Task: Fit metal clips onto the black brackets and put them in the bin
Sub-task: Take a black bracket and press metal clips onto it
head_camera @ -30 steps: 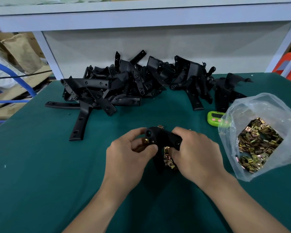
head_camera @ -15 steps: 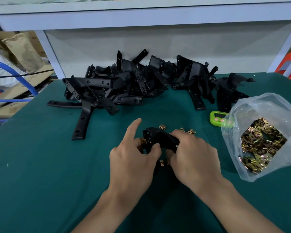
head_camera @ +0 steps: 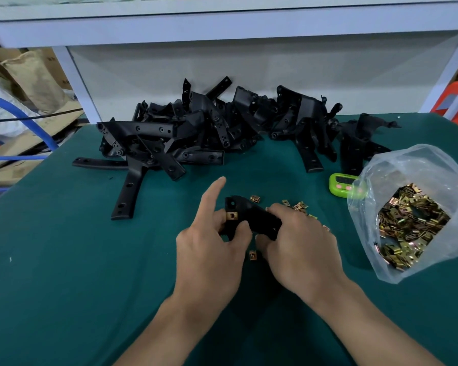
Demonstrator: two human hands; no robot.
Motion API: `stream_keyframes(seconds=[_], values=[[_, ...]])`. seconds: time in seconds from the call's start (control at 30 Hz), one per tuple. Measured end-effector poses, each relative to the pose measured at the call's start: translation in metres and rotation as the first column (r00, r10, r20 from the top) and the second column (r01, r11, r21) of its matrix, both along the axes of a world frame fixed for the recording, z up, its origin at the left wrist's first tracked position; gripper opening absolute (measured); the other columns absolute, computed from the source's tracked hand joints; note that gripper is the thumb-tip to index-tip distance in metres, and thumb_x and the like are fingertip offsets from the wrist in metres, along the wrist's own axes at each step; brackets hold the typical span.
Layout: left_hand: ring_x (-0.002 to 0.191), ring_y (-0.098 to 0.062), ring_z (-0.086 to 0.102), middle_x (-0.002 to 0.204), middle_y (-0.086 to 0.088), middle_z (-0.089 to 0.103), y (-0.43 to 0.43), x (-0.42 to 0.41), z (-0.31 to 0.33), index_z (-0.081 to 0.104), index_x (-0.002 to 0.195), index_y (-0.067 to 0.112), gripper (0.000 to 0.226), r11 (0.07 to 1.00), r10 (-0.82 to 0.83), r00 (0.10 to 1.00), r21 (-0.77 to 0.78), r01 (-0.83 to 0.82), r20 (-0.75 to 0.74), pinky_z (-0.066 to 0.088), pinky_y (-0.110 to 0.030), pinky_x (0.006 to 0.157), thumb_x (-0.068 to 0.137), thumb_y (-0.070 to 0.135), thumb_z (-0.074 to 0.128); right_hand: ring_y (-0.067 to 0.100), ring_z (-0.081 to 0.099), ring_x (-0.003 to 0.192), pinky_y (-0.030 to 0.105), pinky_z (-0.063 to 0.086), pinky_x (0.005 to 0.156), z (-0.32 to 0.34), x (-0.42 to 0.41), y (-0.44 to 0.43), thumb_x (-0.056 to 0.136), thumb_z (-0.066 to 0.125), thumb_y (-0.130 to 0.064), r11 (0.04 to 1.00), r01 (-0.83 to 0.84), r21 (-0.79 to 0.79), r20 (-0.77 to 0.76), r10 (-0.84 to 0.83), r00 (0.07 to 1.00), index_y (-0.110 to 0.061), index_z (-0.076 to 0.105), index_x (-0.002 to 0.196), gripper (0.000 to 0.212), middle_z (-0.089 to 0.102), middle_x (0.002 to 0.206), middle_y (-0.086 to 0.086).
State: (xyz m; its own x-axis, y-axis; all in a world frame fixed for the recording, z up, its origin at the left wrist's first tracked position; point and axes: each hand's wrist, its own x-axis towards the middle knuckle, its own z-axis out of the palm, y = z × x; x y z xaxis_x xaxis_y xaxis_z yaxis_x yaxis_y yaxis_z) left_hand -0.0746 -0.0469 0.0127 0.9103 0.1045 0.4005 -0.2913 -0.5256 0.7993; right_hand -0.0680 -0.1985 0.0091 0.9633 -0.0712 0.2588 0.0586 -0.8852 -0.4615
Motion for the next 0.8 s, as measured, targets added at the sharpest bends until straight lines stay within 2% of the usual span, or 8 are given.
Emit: stream_keyframes(seconds=[0.07, 0.17, 0.2, 0.27, 0.3, 0.37, 0.63, 0.8], values=[[0.089, 0.009, 0.069, 0.092, 0.030, 0.074, 0.001, 0.004, -0.002, 0.044, 0.145, 0.044, 0.064, 0.982, -0.061, 0.997, -0.181, 0.050, -0.054, 0.046, -0.003, 0.075, 0.088, 0.035, 0.072, 0.004, 0.050, 0.058, 0.021, 0.030, 0.049, -0.002, 0.002, -0.004, 0.079, 0.068, -0.046, 0.999, 0.019, 0.049, -0.034, -0.017, 0.999, -0.038, 0.054, 0.091, 0.020, 0.058, 0.065, -0.018], [0.101, -0.003, 0.072, 0.103, 0.015, 0.078, 0.010, 0.016, -0.003, 0.063, 0.126, 0.041, 0.038, 0.885, -0.124, 0.980, -0.464, 0.038, -0.157, 0.054, -0.027, 0.091, 0.089, 0.047, 0.062, 0.006, 0.055, 0.059, 0.026, 0.036, 0.051, -0.003, 0.007, -0.010, 0.076, 0.065, -0.048, 0.993, 0.044, 0.112, -0.056, -0.037, 0.998, -0.037, 0.054, 0.087, 0.019, 0.060, 0.065, -0.016], [0.102, -0.002, 0.071, 0.104, 0.017, 0.077, 0.015, 0.022, -0.004, 0.068, 0.117, 0.040, 0.029, 0.902, -0.096, 0.979, -0.431, 0.009, -0.182, 0.054, -0.031, 0.094, 0.090, 0.042, 0.062, 0.008, 0.057, 0.060, 0.028, 0.040, 0.052, -0.003, 0.009, -0.013, 0.076, 0.064, -0.048, 0.990, 0.049, 0.132, -0.062, -0.042, 0.997, -0.036, 0.054, 0.086, 0.019, 0.061, 0.066, -0.015], [0.097, 0.007, 0.065, 0.098, 0.024, 0.074, 0.026, 0.031, -0.009, 0.072, 0.105, 0.040, 0.020, 0.995, -0.006, 0.977, -0.094, -0.014, -0.214, 0.051, -0.024, 0.096, 0.090, 0.028, 0.068, 0.010, 0.059, 0.061, 0.031, 0.046, 0.055, -0.002, 0.012, -0.018, 0.077, 0.065, -0.049, 0.987, 0.064, 0.149, -0.083, -0.052, 0.995, -0.036, 0.055, 0.088, 0.020, 0.063, 0.066, -0.013], [0.094, 0.006, 0.061, 0.095, 0.026, 0.070, 0.030, 0.033, -0.011, 0.074, 0.102, 0.040, 0.022, 0.995, 0.015, 0.976, 0.103, 0.008, -0.218, 0.048, -0.017, 0.093, 0.088, 0.024, 0.072, 0.010, 0.060, 0.062, 0.031, 0.047, 0.056, -0.001, 0.014, -0.021, 0.077, 0.066, -0.050, 0.985, 0.070, 0.156, -0.095, -0.055, 0.994, -0.036, 0.056, 0.089, 0.021, 0.064, 0.067, -0.013], [0.095, 0.003, 0.056, 0.094, 0.028, 0.064, 0.031, 0.035, -0.012, 0.078, 0.097, 0.040, 0.020, 0.957, -0.049, 0.969, 0.267, 0.115, -0.242, 0.040, -0.005, 0.084, 0.083, 0.027, 0.079, 0.008, 0.060, 0.065, 0.030, 0.047, 0.057, -0.001, 0.015, -0.025, 0.079, 0.067, -0.052, 0.983, 0.080, 0.162, -0.110, -0.063, 0.992, -0.037, 0.058, 0.092, 0.022, 0.064, 0.070, -0.014], [0.101, 0.008, 0.053, 0.093, 0.027, 0.062, 0.026, 0.031, -0.016, 0.080, 0.095, 0.038, 0.021, 0.925, -0.201, 0.955, 0.280, 0.258, -0.218, 0.033, 0.001, 0.082, 0.076, 0.032, 0.086, 0.008, 0.061, 0.063, 0.030, 0.047, 0.056, 0.001, 0.015, -0.027, 0.079, 0.069, -0.049, 0.982, 0.075, 0.175, -0.116, -0.055, 0.992, -0.039, 0.058, 0.092, 0.020, 0.065, 0.068, -0.014], [0.092, -0.003, 0.056, 0.085, 0.024, 0.065, 0.022, 0.028, -0.018, 0.082, 0.088, 0.033, 0.010, 0.905, -0.214, 0.964, 0.340, 0.257, -0.160, 0.046, -0.021, 0.082, 0.081, 0.026, 0.084, 0.010, 0.061, 0.062, 0.033, 0.050, 0.058, 0.001, 0.016, -0.029, 0.079, 0.068, -0.049, 0.978, 0.078, 0.193, -0.118, -0.056, 0.991, -0.039, 0.057, 0.090, 0.019, 0.065, 0.067, -0.013]])
